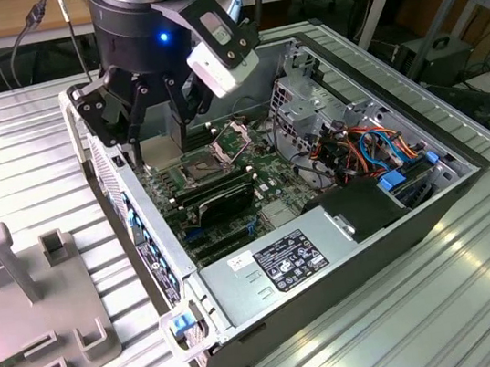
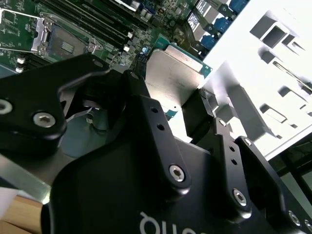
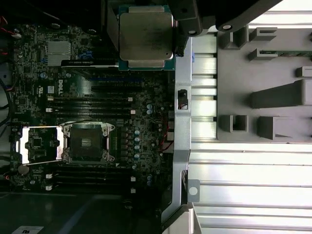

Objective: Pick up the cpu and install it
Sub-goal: 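Pick up the cpu and move it towards the insertion slot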

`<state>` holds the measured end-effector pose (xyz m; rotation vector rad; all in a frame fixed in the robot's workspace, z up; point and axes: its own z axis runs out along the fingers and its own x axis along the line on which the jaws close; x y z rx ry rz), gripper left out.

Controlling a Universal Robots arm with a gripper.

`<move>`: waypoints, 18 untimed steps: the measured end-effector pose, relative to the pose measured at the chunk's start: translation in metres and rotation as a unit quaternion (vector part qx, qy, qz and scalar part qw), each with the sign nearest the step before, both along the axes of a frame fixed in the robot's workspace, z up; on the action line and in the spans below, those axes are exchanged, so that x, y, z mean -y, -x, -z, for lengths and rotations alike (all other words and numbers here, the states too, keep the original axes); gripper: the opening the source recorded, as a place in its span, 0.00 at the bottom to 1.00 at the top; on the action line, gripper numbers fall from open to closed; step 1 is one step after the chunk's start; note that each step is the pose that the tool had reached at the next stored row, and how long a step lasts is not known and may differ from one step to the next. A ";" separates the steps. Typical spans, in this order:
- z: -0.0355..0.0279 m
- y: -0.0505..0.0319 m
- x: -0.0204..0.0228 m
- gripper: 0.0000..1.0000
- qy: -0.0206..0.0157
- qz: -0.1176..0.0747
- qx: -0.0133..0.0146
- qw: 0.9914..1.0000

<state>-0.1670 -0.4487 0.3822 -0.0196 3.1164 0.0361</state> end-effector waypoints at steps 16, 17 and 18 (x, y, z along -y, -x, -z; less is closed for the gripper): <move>0.0000 -0.0067 0.0000 0.55 0.000 0.000 0.000 1.000; 0.0000 -0.0073 0.0000 0.55 0.000 0.000 0.000 1.000; 0.0000 -0.0079 0.0000 0.55 0.000 0.000 0.000 1.000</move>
